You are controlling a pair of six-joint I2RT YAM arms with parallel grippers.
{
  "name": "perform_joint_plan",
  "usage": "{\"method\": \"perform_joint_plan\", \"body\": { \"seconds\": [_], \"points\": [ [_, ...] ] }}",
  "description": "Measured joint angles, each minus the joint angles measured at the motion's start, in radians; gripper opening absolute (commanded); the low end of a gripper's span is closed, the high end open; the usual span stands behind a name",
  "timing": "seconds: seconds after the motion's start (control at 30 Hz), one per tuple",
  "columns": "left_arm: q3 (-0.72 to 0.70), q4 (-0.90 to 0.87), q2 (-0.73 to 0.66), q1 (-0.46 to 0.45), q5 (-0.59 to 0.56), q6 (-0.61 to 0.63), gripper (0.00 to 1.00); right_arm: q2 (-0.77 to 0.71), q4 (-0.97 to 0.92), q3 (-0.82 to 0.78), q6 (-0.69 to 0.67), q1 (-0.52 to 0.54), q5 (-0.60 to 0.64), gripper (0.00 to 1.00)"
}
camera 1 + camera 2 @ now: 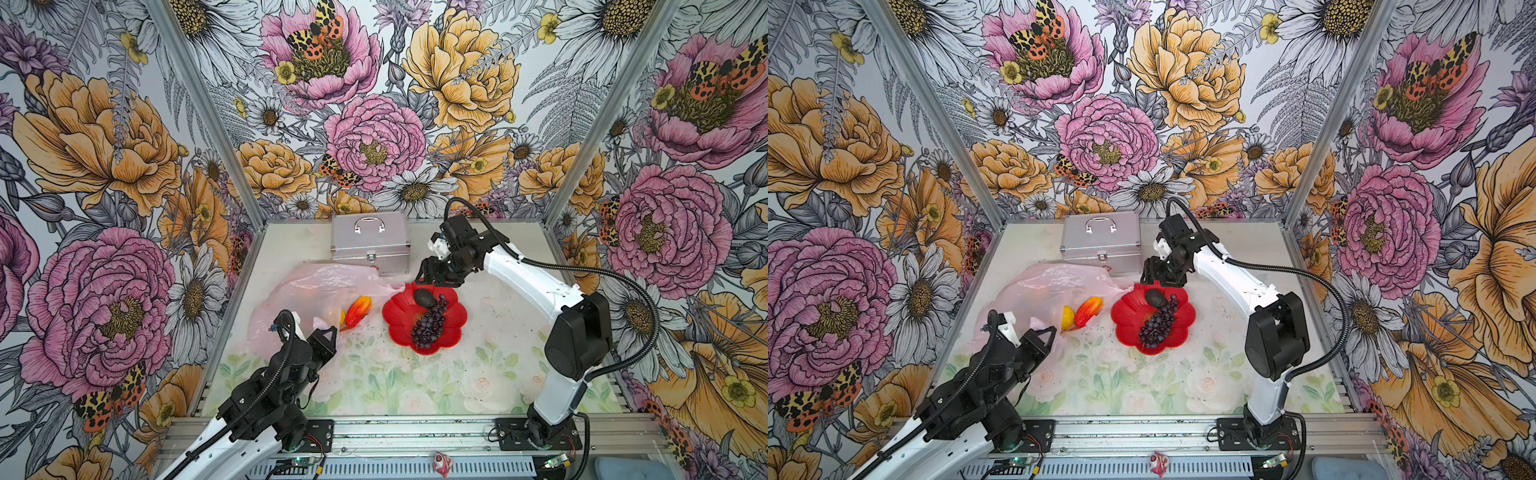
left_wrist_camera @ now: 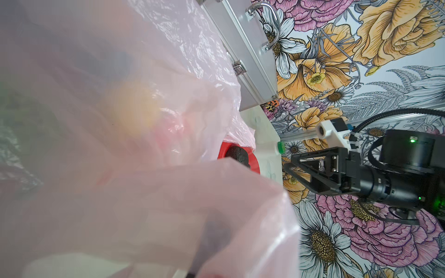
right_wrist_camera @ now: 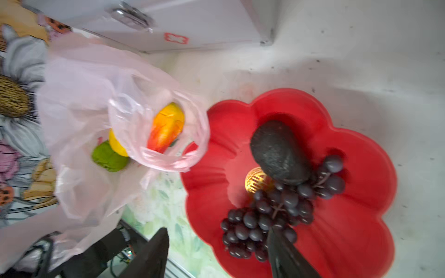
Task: Place the fruits into the plastic bag
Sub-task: Pick up the fruit from the plate.
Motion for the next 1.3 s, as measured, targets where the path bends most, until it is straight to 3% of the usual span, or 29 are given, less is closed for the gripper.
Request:
{"method": "perform_joint_plan", "body": {
  "seconds": [0.33, 0.9, 1.1, 1.3],
  "points": [
    [-0.001, 0.000, 0.001, 0.000, 0.003, 0.000, 0.00, 0.166, -0.106, 0.073, -0.140, 0.014, 0.157, 0.70],
    [-0.001, -0.029, -0.003, 0.003, 0.006, -0.007, 0.00, 0.386, -0.122, 0.232, -0.197, 0.046, 0.183, 0.70],
    [-0.001, -0.031, -0.003, 0.008, 0.006, -0.008, 0.00, 0.425, -0.126, 0.257, -0.196, 0.055, 0.183, 0.65],
    [-0.001, -0.031, -0.003, 0.012, 0.006, -0.011, 0.00, 0.428, -0.127, 0.272, -0.195, 0.060, 0.182, 0.52]
  ]
}}
